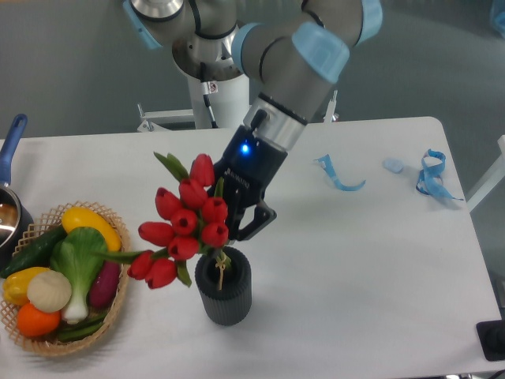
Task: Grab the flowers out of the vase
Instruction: 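Lift the gripped tulip bunch up out of the black vase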
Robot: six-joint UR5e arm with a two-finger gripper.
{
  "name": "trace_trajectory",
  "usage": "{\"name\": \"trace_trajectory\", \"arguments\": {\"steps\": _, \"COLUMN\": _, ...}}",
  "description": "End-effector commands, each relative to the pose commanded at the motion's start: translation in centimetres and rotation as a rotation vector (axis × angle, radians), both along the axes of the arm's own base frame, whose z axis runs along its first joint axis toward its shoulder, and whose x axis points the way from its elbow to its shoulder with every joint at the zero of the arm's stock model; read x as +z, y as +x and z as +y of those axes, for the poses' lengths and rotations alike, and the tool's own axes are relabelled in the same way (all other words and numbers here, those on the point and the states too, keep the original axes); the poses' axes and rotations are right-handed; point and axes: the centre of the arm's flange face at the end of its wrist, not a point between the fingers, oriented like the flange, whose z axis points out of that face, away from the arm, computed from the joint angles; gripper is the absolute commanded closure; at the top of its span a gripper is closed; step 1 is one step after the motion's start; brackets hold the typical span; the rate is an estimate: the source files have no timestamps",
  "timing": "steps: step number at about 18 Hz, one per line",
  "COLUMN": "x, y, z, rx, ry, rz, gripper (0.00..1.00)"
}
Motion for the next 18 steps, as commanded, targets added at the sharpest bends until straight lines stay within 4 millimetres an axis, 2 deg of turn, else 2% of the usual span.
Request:
{"name": "trace_trajectory", "arguments": {"steps": 7, "x": 4.1, "y": 1.9, "z": -1.2, "rx": 0.002, "ry": 0.076, "rz": -0.056, "gripper": 0.48}}
{"name": "trace_trajectory", "arguments": {"steps": 9, "x": 5.2, "y": 1.7, "z": -1.6, "rx": 0.011, "ry": 0.091, "rz": -0.059, "gripper": 0.48}}
{"name": "trace_trajectory", "arguments": {"steps": 10, "x": 5.8, "y": 1.5, "z": -1.8, "rx": 0.022, "ry": 0.096, "rz": -0.059, "gripper": 0.48}}
{"name": "trace_trajectory", "arguments": {"steps": 14, "x": 7.3, "y": -1.6, "z": -4.1, "rx": 0.079, "ry": 0.126, "rz": -0.046, "gripper": 0.48}}
{"name": "trace_trajectory", "arguments": {"steps": 16, "x": 7.2, "y": -2.5, "z": -4.6, "rx": 0.097, "ry": 0.123, "rz": -0.048, "gripper": 0.63}}
{"name": "trace_trajectory", "arguments": {"steps": 18, "x": 6.5, "y": -3.7, "z": -5.3, "rx": 0.118, "ry": 0.118, "rz": -0.056, "gripper": 0.63}}
